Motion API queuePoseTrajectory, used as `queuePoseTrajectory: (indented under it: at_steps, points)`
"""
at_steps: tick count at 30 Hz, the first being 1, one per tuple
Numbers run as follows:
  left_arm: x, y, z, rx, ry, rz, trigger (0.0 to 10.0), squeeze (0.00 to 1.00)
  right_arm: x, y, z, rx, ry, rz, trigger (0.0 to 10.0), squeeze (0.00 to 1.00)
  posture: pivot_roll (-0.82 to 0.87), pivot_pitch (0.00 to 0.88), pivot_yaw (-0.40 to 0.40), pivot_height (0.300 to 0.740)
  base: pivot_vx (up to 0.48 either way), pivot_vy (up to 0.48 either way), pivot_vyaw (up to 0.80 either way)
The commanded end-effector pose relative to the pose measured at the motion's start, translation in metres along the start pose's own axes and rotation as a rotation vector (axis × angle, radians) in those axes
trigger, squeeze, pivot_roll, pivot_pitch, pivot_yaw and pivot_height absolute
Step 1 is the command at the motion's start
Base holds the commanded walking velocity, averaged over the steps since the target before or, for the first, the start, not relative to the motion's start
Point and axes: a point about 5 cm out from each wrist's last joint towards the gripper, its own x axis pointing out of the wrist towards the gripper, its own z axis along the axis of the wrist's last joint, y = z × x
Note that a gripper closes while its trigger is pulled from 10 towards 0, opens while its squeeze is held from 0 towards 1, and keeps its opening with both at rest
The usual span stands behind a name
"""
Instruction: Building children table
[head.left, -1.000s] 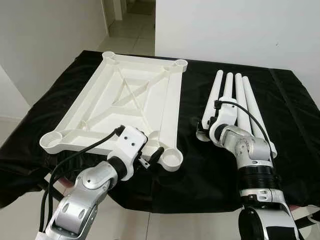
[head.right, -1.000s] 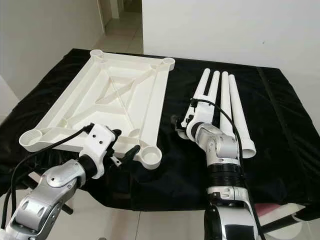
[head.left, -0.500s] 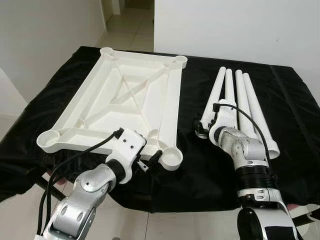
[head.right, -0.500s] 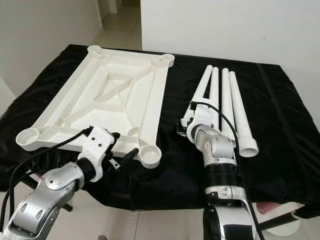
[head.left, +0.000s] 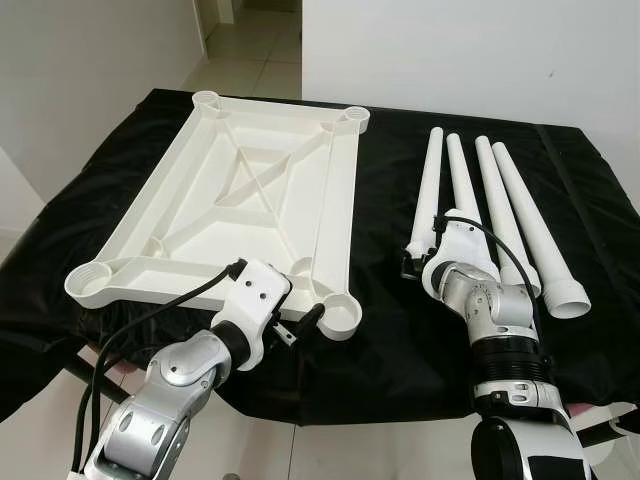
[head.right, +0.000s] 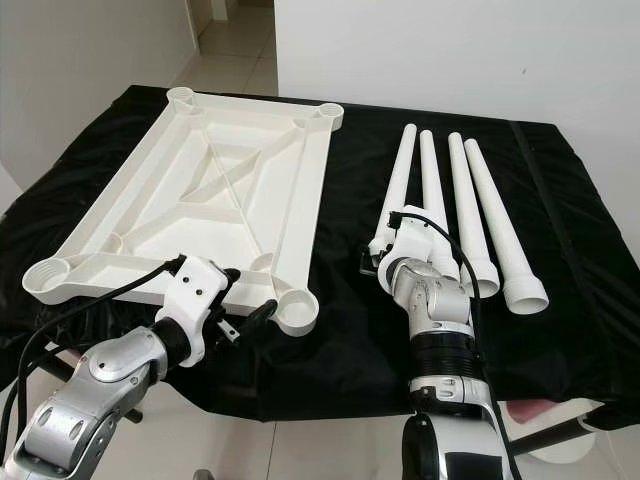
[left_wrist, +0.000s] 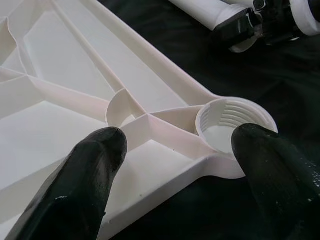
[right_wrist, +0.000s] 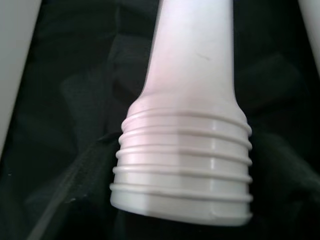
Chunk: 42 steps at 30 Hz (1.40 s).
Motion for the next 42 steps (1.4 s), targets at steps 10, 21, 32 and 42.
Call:
queuePoseTrajectory:
  at_steps: [10, 21, 32, 42]
  points:
    - [-0.008, 0.002, -0.001, -0.021, 0.005, 0.004, 10.0, 0.0, -0.008, 0.002, -0.01, 0.047, -0.043, 0.023, 0.0, 0.0, -0.05, 0.112, 0.012, 0.74, 0.0, 0.0, 0.0]
    - [-0.025, 0.015, 0.008, -0.095, -0.03, -0.009, 10.0, 0.0, -0.056, 0.021, 0.024, -0.093, -0.494, 0.14, 10.0, 0.0, -0.04, 0.088, 0.013, 0.74, 0.0, 0.0, 0.0]
    - [-0.039, 0.016, 0.009, -0.061, -0.008, -0.091, 10.0, 0.0, -0.068, 0.027, 0.029, -0.137, -0.587, 0.168, 10.0, 0.0, -0.04, 0.081, 0.021, 0.74, 0.0, 0.0, 0.0]
    - [-0.041, 0.017, 0.01, -0.074, -0.003, -0.094, 10.0, 0.0, -0.073, 0.027, 0.026, -0.144, -0.61, 0.171, 10.0, 0.0, -0.04, 0.081, 0.021, 0.74, 0.0, 0.0, 0.0]
